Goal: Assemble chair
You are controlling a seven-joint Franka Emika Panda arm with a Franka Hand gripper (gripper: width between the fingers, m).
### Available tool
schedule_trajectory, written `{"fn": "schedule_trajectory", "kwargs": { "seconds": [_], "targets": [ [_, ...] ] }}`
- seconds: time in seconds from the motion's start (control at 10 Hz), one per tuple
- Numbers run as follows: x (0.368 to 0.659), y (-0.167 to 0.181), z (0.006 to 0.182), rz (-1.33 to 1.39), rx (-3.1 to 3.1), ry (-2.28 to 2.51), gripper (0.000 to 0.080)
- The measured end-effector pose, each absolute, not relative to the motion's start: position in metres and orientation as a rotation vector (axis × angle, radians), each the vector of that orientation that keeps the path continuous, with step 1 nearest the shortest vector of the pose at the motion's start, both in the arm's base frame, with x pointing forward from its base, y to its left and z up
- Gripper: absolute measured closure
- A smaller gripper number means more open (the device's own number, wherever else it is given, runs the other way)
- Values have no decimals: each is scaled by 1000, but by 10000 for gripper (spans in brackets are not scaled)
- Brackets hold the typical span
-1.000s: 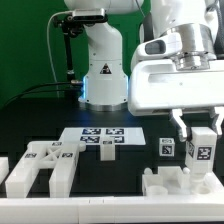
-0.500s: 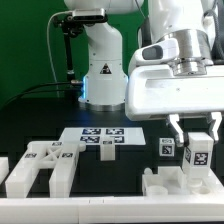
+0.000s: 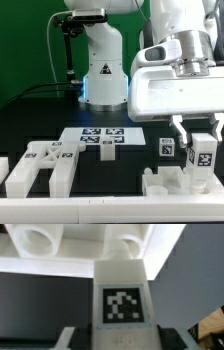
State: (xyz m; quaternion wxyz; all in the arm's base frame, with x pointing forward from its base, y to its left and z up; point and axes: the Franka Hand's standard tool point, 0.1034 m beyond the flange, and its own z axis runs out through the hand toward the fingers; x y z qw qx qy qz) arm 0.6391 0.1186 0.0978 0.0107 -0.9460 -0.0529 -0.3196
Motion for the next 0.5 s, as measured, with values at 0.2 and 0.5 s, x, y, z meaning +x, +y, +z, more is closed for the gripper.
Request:
{"fn": "schedule_trajectory", "kwargs": {
  "seconds": [0.2,0.5],
  "targets": [
    [637,125,94,-991,-2950,-176,512],
    [634,124,85,-981,-2958,-181,512]
  ]
}}
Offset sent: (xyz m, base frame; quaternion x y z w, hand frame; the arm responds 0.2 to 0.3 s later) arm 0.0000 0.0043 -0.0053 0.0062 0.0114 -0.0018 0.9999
